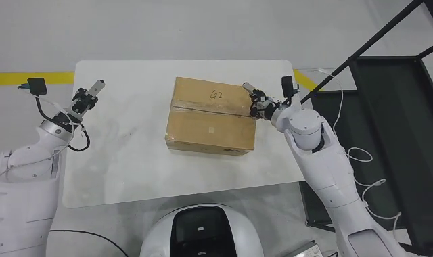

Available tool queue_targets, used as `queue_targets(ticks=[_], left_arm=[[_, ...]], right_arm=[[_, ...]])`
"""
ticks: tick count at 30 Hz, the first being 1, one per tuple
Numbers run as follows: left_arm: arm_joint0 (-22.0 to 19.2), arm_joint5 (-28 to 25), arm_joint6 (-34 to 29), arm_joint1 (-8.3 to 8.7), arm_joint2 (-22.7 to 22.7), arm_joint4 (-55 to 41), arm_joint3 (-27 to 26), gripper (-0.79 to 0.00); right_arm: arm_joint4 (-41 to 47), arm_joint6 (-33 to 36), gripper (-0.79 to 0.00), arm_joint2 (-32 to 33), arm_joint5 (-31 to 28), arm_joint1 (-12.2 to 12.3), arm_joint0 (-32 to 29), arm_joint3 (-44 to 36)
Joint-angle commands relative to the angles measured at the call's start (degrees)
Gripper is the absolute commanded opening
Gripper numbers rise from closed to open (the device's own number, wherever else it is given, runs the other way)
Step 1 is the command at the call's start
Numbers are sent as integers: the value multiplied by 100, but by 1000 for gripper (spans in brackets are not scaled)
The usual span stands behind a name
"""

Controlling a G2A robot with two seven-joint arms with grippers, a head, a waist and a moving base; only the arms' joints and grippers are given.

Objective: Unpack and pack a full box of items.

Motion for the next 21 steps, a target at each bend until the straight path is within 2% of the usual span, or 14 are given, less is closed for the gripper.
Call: queue_targets(ticks=[1,13,21], left_arm=[[0,0,0,0,0,0,0,0],[0,0,0,0,0,0,0,0],[0,0,0,0,0,0,0,-1]], right_arm=[[14,-60,0,134,-11,15,-101,-19],[239,-619,0,997,-545,75,-894,-495],[229,-651,0,1031,-634,77,-943,-517]])
